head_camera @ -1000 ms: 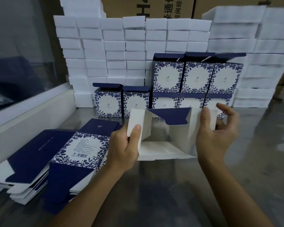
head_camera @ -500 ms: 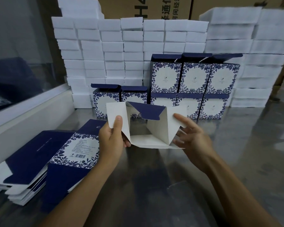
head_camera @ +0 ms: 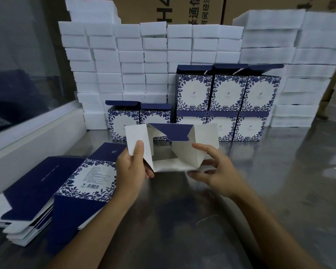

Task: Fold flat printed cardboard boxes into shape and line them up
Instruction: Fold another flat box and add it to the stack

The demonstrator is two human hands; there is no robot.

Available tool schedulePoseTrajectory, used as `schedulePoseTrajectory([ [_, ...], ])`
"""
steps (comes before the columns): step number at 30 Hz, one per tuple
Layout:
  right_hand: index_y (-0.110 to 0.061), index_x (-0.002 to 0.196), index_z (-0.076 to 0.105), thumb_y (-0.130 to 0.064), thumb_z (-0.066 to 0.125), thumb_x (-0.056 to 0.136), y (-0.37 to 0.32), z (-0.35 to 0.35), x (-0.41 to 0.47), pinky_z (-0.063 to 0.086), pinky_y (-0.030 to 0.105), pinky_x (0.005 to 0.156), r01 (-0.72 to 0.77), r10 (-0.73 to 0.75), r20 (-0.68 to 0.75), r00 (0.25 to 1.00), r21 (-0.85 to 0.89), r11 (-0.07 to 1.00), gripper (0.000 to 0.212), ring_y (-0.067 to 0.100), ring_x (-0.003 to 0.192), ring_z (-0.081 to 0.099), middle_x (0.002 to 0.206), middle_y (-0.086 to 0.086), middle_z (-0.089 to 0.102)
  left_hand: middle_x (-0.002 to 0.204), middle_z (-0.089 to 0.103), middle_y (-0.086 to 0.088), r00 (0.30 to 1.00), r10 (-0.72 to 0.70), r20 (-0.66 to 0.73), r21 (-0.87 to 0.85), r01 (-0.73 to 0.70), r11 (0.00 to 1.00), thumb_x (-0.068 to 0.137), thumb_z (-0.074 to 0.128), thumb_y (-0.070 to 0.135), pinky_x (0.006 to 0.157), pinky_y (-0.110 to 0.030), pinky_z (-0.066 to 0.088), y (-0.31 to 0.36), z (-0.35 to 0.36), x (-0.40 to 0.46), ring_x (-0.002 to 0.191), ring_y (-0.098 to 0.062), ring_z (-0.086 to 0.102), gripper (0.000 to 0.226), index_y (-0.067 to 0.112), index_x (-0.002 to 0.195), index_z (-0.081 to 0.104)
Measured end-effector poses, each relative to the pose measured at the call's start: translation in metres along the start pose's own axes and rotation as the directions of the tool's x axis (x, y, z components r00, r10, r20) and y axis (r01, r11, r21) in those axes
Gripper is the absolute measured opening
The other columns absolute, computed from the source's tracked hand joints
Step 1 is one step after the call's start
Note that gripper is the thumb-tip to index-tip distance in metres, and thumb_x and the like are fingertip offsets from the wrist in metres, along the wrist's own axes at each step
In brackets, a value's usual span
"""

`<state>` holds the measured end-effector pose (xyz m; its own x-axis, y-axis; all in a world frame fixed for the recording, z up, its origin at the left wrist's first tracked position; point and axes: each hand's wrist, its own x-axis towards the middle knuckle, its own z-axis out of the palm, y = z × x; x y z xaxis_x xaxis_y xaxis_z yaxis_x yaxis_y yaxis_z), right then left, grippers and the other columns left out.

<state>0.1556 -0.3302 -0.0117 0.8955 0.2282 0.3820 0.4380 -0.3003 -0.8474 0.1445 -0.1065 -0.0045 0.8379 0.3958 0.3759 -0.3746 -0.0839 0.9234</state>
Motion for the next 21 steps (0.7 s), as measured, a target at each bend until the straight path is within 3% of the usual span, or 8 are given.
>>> schedulePoseTrajectory([
  [2,-0.026,0.119,0.068,-0.033,0.078,0.081,-0.003,0.005,0.002,0.059,0.030,0.079,-0.003,0.004,-0.136,0.991,0.007,1.000,0.040,0.017,0.093,0.069,0.106,-0.007,0.072,0.049,0.059,-0.003,1.000,0.004,0.012,-0.003,-0.004,1.000,0.102,0.046,0.035,0.035,-0.020,0.040,0.000,-0.001,-0.001,0.036,-0.016,0.055,0.029,0.018,0.082,0.058],
  [4,-0.019,0.107,0.076,-0.031,0.075,0.086,-0.004,0.009,0.003,0.056,0.032,0.073,0.001,-0.005,-0.269,0.963,-0.016,1.000,0.024,0.019,0.079,0.070,0.095,-0.005,0.077,0.051,0.060,-0.001,0.998,0.028,0.057,0.011,-0.029,1.000,0.099,0.050,0.041,0.036,-0.020,0.041,0.000,0.000,-0.003,0.037,-0.015,0.055,0.027,0.022,0.082,0.059],
  [8,-0.035,0.088,0.076,-0.033,0.078,0.083,-0.006,0.013,0.001,0.056,0.033,0.067,0.008,-0.031,-0.409,0.912,-0.057,0.998,0.006,0.018,0.068,0.066,0.083,-0.016,0.076,0.058,0.062,0.003,0.979,0.125,0.161,0.114,-0.144,0.983,0.086,0.048,0.057,0.043,-0.023,0.044,-0.003,0.001,-0.007,0.045,-0.012,0.057,0.031,0.028,0.080,0.059],
  [11,-0.040,0.081,0.069,-0.037,0.080,0.079,-0.008,0.014,0.000,0.054,0.029,0.064,0.013,-0.067,-0.522,0.850,-0.108,0.994,0.012,0.008,0.067,0.063,0.079,-0.019,0.072,0.058,0.057,0.008,0.919,0.258,0.299,0.340,-0.356,0.871,0.086,0.045,0.062,0.048,-0.027,0.039,-0.010,-0.004,-0.008,0.048,-0.009,0.052,0.038,0.029,0.070,0.050],
  [14,-0.037,0.078,0.060,-0.025,0.083,0.079,-0.005,0.013,0.003,0.049,0.020,0.062,0.023,-0.085,-0.616,0.783,-0.109,0.994,0.026,0.003,0.066,0.059,0.077,-0.019,0.066,0.043,0.042,0.005,0.885,0.304,0.353,0.452,-0.445,0.773,0.092,0.046,0.051,0.045,-0.030,0.028,-0.016,-0.003,-0.010,0.041,-0.013,0.042,0.047,0.025,0.054,0.035],
  [17,-0.028,0.073,0.059,-0.016,0.082,0.080,-0.002,0.019,0.005,0.052,0.028,0.068,0.043,-0.043,-0.649,0.760,-0.016,0.999,0.027,0.004,0.066,0.059,0.073,-0.016,0.065,0.040,0.048,0.005,0.882,0.359,0.307,0.406,-0.462,0.789,0.094,0.045,0.040,0.042,-0.025,0.031,-0.018,0.002,-0.012,0.041,-0.015,0.050,0.051,0.020,0.046,0.043],
  [19,-0.026,0.072,0.057,-0.019,0.082,0.081,-0.001,0.027,0.006,0.053,0.034,0.073,0.031,-0.007,-0.673,0.740,0.024,0.999,0.027,0.008,0.073,0.063,0.075,-0.010,0.065,0.043,0.056,0.010,0.898,0.359,0.254,0.354,-0.432,0.829,0.092,0.048,0.036,0.043,-0.017,0.036,-0.017,0.006,-0.014,0.049,-0.011,0.059,0.050,0.014,0.048,0.056],
  [21,-0.028,0.074,0.052,-0.026,0.081,0.081,-0.001,0.036,0.004,0.050,0.031,0.073,0.010,0.007,-0.697,0.717,0.021,1.000,0.031,0.004,0.074,0.058,0.079,-0.008,0.061,0.045,0.058,0.017,0.923,0.320,0.215,0.316,-0.376,0.871,0.090,0.051,0.034,0.046,-0.010,0.036,-0.015,0.010,-0.017,0.051,-0.005,0.061,0.047,0.012,0.049,0.058],
])
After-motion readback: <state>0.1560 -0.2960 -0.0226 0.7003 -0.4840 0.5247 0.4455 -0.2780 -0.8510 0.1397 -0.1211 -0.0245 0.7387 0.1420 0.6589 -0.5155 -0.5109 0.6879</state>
